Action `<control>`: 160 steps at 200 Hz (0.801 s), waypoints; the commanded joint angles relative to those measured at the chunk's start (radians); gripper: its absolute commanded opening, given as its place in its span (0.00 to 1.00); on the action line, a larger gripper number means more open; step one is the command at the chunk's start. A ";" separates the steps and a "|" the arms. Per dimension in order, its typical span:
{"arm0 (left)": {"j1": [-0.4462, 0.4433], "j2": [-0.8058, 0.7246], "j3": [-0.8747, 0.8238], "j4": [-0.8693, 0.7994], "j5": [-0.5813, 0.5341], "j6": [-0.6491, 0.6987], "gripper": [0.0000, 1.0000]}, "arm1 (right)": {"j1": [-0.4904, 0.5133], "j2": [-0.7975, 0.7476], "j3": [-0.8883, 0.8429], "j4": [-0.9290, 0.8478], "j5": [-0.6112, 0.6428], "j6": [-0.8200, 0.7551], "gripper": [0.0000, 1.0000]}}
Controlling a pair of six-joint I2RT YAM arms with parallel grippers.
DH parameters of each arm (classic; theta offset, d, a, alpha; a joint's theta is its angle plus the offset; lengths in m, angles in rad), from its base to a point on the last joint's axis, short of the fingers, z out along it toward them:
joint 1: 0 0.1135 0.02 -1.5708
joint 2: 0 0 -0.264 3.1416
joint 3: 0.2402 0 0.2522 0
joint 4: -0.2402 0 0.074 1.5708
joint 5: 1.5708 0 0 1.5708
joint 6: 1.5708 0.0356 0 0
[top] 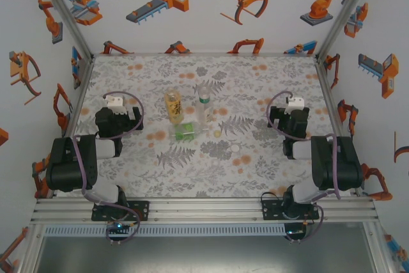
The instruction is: Screw on the bottle caps
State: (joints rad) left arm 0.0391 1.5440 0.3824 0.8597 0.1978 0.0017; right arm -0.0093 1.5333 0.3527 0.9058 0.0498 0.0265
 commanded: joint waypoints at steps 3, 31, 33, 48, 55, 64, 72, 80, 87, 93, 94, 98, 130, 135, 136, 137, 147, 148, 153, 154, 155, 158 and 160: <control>-0.003 -0.001 0.006 0.016 -0.008 -0.019 0.97 | -0.004 0.005 0.018 -0.010 0.019 0.014 0.99; -0.002 -0.006 0.001 0.024 -0.003 -0.016 0.97 | -0.003 -0.011 0.008 -0.009 -0.001 0.001 0.99; -0.003 -0.006 0.002 0.022 -0.002 -0.016 0.97 | -0.003 -0.014 0.007 -0.010 -0.004 0.000 0.99; -0.014 -0.058 0.010 -0.039 -0.043 -0.014 0.97 | -0.002 -0.080 -0.006 -0.035 0.011 0.006 0.99; -0.016 -0.093 0.019 -0.092 -0.065 -0.022 0.97 | -0.002 -0.112 -0.009 -0.054 0.032 0.015 0.99; -0.020 -0.142 0.037 -0.172 -0.100 -0.031 0.97 | -0.002 -0.152 -0.018 -0.074 0.044 0.019 0.99; -0.028 -0.174 0.057 -0.231 -0.133 -0.037 0.97 | -0.002 -0.181 -0.025 -0.082 0.037 0.017 0.99; -0.040 -0.203 0.077 -0.296 -0.172 -0.040 0.97 | -0.002 -0.208 -0.028 -0.099 0.027 0.012 0.98; -0.057 -0.227 0.099 -0.358 -0.211 -0.043 0.97 | -0.001 -0.232 -0.031 -0.113 0.013 0.007 0.97; -0.070 -0.249 0.118 -0.414 -0.236 -0.042 0.97 | -0.001 -0.251 -0.034 -0.123 0.001 0.004 0.97; -0.074 -0.251 0.122 -0.422 -0.240 -0.043 0.97 | -0.001 -0.256 -0.035 -0.125 0.000 0.004 0.97; -0.085 -0.265 0.134 -0.456 -0.253 -0.040 0.97 | -0.001 -0.270 -0.034 -0.137 -0.004 0.004 0.96; -0.134 -0.405 0.189 -0.646 -0.332 -0.083 0.97 | -0.002 -0.359 0.044 -0.382 -0.157 -0.003 0.95; -0.134 -0.430 0.197 -0.674 -0.337 -0.101 0.97 | -0.001 -0.363 0.061 -0.417 -0.190 -0.002 0.95; -0.134 -0.436 0.199 -0.680 -0.338 -0.106 0.97 | -0.001 -0.364 0.064 -0.425 -0.195 -0.003 0.95; -0.134 -0.442 0.200 -0.685 -0.339 -0.110 0.97 | -0.001 -0.365 0.067 -0.432 -0.202 -0.003 0.95; -0.134 -0.488 0.219 -0.741 -0.342 -0.146 0.97 | 0.001 -0.373 0.089 -0.470 -0.258 -0.001 0.93; -0.134 -0.492 0.221 -0.750 -0.342 -0.149 0.97 | 0.001 -0.375 0.090 -0.472 -0.263 0.000 0.93; -0.134 -0.518 0.236 -0.785 -0.339 -0.166 0.97 | 0.005 -0.378 0.092 -0.475 -0.283 0.002 0.92; -0.134 -0.522 0.240 -0.792 -0.340 -0.171 0.97 | 0.006 -0.380 0.092 -0.475 -0.288 0.002 0.92; -0.134 -0.526 0.242 -0.797 -0.340 -0.174 0.97 | 0.007 -0.381 0.092 -0.475 -0.294 0.003 0.92; -0.134 -0.540 0.252 -0.820 -0.340 -0.188 0.97 | 0.010 -0.385 0.092 -0.475 -0.308 0.003 0.92; -0.134 -0.547 0.257 -0.834 -0.340 -0.195 0.97 | 0.012 -0.388 0.092 -0.474 -0.319 0.004 0.91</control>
State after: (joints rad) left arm -0.0948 1.0924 0.5716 0.2508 -0.0956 -0.0822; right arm -0.0090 1.1790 0.3965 0.5507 -0.0994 0.0288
